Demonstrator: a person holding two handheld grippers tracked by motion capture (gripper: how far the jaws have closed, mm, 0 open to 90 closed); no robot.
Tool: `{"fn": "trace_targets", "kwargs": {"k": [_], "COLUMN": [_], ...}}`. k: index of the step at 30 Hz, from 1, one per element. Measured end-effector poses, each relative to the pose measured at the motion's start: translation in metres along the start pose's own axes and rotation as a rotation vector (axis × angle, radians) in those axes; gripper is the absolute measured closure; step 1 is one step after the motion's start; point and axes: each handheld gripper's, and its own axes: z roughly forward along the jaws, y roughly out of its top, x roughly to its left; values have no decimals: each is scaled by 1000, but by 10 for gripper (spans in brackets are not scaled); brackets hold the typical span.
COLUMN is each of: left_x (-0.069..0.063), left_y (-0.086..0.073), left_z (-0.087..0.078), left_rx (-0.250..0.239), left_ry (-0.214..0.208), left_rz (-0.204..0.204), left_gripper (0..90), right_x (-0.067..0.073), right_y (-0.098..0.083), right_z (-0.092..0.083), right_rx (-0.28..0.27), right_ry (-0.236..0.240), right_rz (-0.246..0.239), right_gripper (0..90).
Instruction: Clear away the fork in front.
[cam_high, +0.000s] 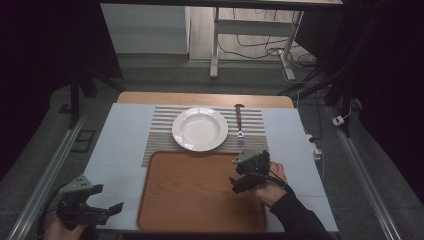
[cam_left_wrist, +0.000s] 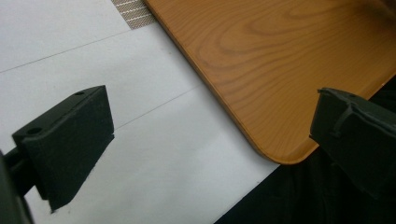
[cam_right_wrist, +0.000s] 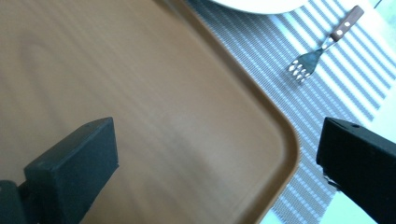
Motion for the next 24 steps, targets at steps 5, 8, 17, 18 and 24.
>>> {"fn": "trace_targets", "kwargs": {"k": [5,8,17,18,24], "left_x": [0,0,0,1,1], "left_y": [0,0,0,0,0], "left_z": [0,0,0,0,0], "left_rx": [1,1,-1,-1,-1], "left_ry": [1,0,-1,-1,-3], "left_rz": [-1,-1,-5,-6,-6], "left_gripper": [0,0,0,0,0], "right_x": [-7,-12,-28,-30,-43], "right_y": [6,10,22,24,32], "right_z": [9,13,29,31,44], "right_rx": [12,22,47,47,64], "right_ry": [-22,-38,-101,-105,-147], "right_rz": [-25,-38,-74,-84,-113], "right_gripper": [0,0,0,0,0]}}
